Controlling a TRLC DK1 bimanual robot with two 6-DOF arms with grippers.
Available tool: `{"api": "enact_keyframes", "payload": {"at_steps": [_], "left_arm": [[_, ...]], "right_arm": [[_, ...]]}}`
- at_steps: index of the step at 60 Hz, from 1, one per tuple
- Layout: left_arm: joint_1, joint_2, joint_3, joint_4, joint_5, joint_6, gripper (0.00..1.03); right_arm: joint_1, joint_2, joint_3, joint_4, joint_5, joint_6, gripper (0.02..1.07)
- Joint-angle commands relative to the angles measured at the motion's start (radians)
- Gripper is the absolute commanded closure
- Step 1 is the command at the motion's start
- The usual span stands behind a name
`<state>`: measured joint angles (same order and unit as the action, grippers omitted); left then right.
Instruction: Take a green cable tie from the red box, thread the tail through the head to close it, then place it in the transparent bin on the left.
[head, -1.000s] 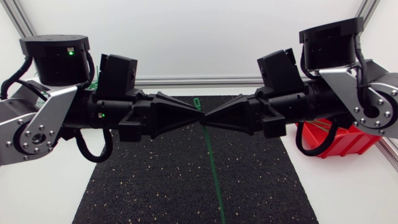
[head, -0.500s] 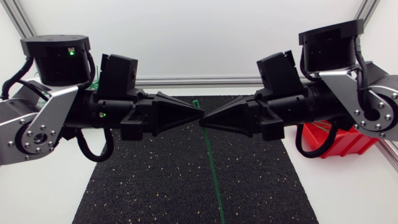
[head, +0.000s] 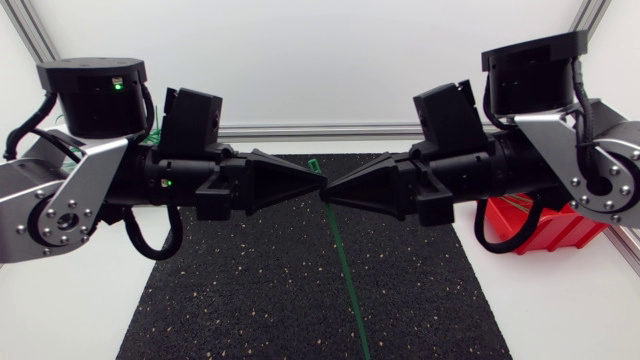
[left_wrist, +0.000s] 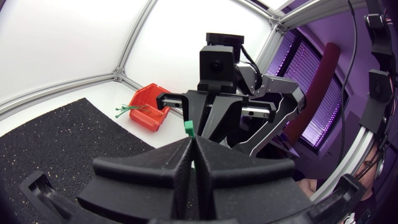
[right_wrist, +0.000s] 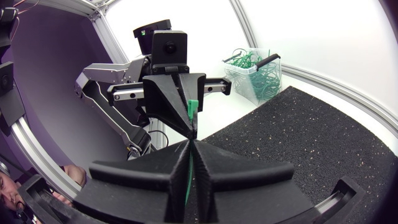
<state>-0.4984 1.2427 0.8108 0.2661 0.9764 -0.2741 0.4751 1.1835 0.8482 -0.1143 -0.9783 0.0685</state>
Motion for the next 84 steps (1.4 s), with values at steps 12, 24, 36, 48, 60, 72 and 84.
{"api": "enact_keyframes", "payload": {"at_steps": [12, 24, 36, 48, 60, 72, 84], "left_arm": [[0.027, 0.009, 0.034, -0.041, -0.002, -0.005, 1.00], [0.029, 0.014, 0.073, -0.136, -0.007, 0.059, 1.00], [0.026, 0.018, 0.110, -0.243, -0.013, 0.136, 1.00], [0.014, 0.027, 0.130, -0.306, -0.013, 0.191, 1.00], [-0.005, 0.031, 0.130, -0.327, -0.013, 0.220, 1.00], [-0.011, 0.031, 0.131, -0.334, -0.013, 0.225, 1.00], [-0.006, 0.026, 0.131, -0.340, -0.013, 0.227, 1.00]], "right_arm": [[-0.001, -0.030, -0.041, -0.012, 0.000, 0.002, 0.68], [0.003, -0.016, -0.035, -0.058, 0.000, -0.050, 0.63], [0.002, 0.024, -0.021, -0.079, 0.000, -0.095, 0.63], [0.014, 0.039, -0.020, -0.081, 0.000, -0.113, 0.64], [0.030, 0.054, -0.018, -0.081, 0.000, -0.130, 0.76], [0.034, 0.059, -0.017, -0.077, 0.000, -0.130, 0.97], [0.036, 0.047, -0.023, -0.090, 0.001, -0.130, 1.01]]}}
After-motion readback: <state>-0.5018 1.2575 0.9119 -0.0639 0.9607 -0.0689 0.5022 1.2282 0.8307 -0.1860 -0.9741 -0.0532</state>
